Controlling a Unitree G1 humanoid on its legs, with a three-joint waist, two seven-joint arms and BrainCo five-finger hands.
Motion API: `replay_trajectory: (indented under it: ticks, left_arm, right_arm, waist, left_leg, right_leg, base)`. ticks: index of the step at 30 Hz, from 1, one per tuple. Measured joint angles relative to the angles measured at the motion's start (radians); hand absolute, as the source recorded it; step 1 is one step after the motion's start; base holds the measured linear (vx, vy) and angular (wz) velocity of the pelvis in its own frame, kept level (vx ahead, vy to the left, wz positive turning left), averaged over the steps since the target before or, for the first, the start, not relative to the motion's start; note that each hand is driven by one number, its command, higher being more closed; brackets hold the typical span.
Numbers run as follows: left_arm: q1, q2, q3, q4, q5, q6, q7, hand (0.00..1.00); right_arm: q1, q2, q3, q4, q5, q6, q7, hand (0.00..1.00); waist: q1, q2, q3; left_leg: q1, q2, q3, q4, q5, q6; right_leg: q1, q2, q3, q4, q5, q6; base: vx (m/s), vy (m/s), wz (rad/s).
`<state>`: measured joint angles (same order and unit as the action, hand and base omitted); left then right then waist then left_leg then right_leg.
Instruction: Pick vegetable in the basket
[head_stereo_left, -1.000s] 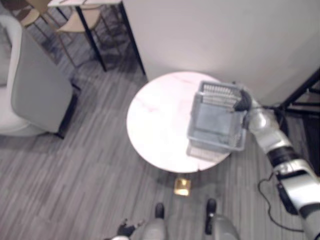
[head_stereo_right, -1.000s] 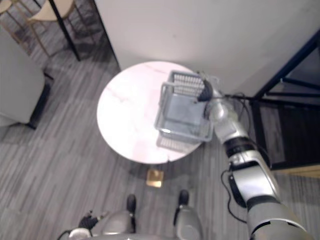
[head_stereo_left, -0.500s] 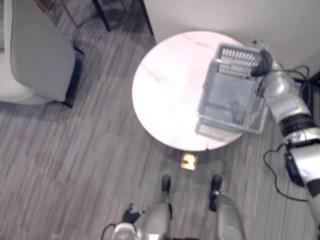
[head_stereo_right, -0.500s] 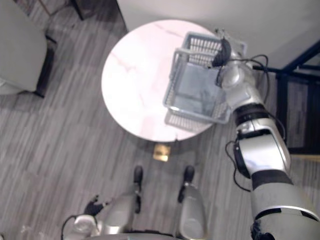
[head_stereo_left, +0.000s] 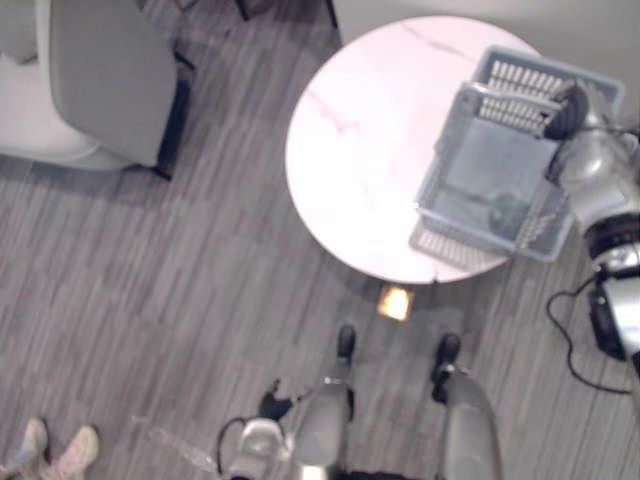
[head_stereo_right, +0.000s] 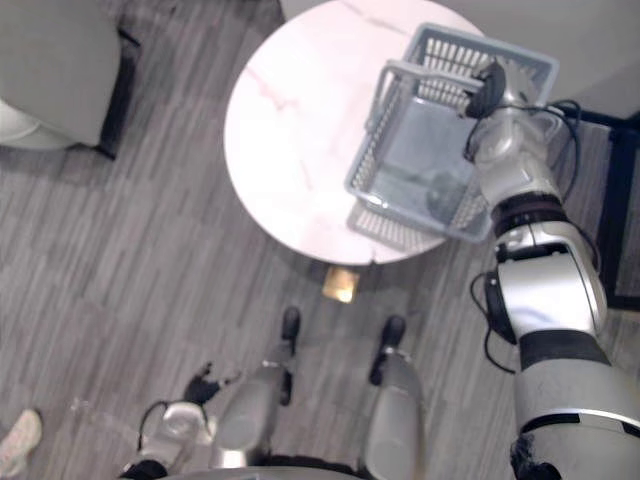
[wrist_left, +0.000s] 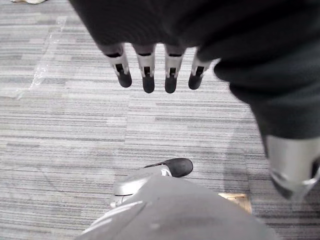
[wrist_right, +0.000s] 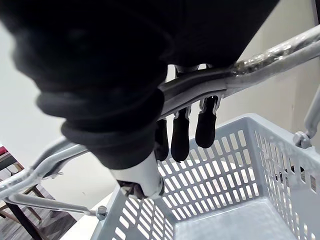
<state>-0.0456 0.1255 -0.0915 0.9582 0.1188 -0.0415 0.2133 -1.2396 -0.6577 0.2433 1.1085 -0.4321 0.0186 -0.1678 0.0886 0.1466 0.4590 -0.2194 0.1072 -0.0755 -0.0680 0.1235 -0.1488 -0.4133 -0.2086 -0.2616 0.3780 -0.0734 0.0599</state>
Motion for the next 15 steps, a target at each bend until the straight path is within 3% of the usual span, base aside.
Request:
replay_trajectory:
  ticks: [8,15]
  left_arm:
    - [-0.008,-0.005,-0.003,-0.025,0.0,0.001,-0.005,0.0]
    - [-0.005,-0.001,0.001,-0.05,0.005,0.012,-0.033,0.0]
  right_arm:
    - [0.076,0.003,-0.017,-0.008,0.016,0.036,0.028,1.0]
    - [0.289,0.061,-0.203,-0.268,0.124,0.042,0.024,1.0]
  waist:
    - [-0.014,-0.002,0.002]
    - [-0.036,-0.043,-0.007]
  left_leg:
    - [0.088,-0.022,-0.019,-0.022,0.01,0.007]
    - [0.202,-0.015,0.013,-0.025,-0.005,0.018]
  right_leg:
    - [0.092,-0.029,-0.018,0.007,-0.011,0.017]
    - [0.213,-0.01,-0.001,-0.053,-0.005,0.032]
  base:
    - [-0.02,-0.018,0.09]
    - [0.0,-0.02,-0.13]
